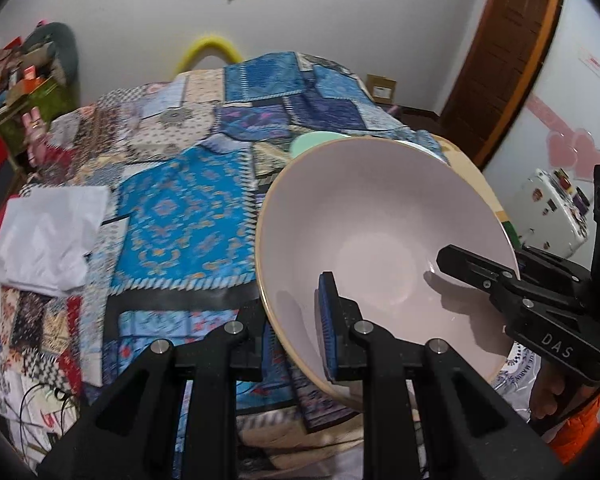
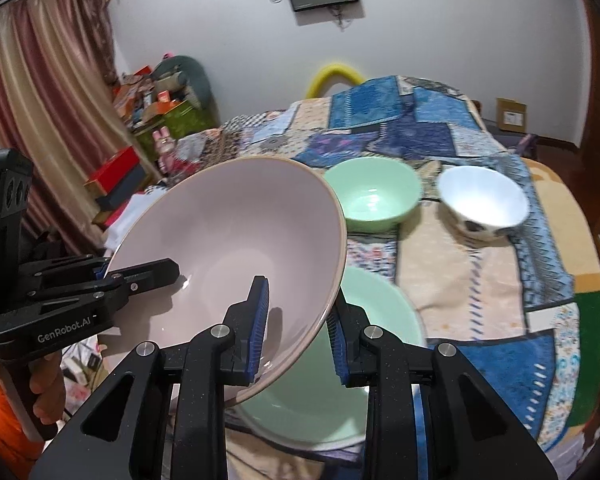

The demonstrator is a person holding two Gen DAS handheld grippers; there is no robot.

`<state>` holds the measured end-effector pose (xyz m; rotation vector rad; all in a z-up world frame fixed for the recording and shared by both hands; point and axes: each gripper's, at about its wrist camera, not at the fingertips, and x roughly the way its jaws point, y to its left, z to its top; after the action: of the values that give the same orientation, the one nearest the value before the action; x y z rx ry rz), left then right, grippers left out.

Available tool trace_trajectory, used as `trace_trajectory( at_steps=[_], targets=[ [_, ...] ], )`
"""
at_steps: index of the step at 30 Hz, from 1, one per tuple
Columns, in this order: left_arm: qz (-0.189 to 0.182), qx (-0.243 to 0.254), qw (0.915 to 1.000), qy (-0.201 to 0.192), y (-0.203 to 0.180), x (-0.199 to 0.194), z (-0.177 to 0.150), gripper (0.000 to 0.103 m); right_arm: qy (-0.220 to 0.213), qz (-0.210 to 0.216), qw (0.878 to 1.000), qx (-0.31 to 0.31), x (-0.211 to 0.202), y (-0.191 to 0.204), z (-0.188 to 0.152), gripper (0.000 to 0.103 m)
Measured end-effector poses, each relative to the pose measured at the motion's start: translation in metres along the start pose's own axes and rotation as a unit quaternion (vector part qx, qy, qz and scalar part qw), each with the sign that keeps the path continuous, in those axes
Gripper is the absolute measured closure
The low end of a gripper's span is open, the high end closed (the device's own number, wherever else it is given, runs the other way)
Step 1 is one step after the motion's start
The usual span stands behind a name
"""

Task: Organize plates and bowls

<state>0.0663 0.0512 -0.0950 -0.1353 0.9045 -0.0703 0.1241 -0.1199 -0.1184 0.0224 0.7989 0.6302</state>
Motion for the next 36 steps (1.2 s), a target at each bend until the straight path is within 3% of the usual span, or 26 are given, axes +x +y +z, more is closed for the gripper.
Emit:
trace_trajectory(
  at_steps=[16,36],
  targets=[
    [0.055,-0.05,0.9972,0.012,0.081,-0.015,-0.034,0.084,0.039,0.054,0.997,-0.045,0.05,0.066,-0.002,0.077],
    [0.057,-0.105,0.9896,0.08,0.142,0.047,-0.07,0.084,0.138,0.05,0.986,-0.079,0.13,0.092,-0.025,0.077]
  ],
)
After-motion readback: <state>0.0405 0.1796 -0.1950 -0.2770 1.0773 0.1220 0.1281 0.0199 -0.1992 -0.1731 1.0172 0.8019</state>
